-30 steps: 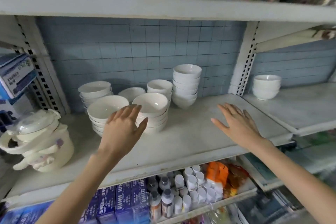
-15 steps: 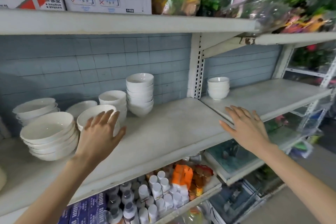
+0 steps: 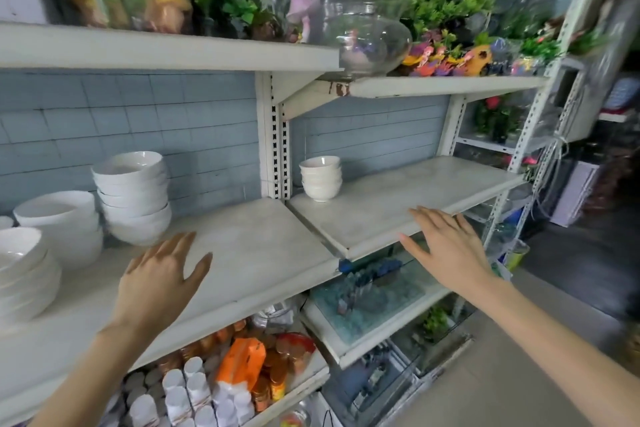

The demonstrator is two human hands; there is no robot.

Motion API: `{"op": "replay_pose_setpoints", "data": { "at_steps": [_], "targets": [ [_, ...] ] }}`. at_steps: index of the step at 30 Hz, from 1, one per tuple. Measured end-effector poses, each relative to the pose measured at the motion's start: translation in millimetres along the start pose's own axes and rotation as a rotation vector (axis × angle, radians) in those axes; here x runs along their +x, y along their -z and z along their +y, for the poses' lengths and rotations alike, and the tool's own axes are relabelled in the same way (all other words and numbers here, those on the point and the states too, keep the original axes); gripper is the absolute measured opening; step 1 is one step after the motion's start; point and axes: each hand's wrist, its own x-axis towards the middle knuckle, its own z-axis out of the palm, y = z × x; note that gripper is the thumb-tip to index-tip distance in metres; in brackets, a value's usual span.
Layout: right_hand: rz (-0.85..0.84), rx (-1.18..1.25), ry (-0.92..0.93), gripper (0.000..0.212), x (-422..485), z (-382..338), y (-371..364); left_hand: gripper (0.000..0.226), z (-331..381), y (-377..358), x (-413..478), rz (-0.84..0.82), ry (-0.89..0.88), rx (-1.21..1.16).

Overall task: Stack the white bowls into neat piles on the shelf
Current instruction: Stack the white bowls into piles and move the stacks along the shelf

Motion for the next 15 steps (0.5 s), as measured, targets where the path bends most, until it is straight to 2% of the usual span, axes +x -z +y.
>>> {"op": "replay_pose_setpoints", "data": {
  "at_steps": [9,15],
  "targets": [
    [-0.032,0.025,-0.043,0.099,28.1,63.3,-31.5,0.056,58.7,-35.1,44.5,-0.106,-0.007,-0.018],
    [-0.105,-0.012,-0.042,0.117,77.5,97.1,-72.7,0.054,99.5,-81.6,107.7,-0.105,0.006,-0.059]
  ]
}}
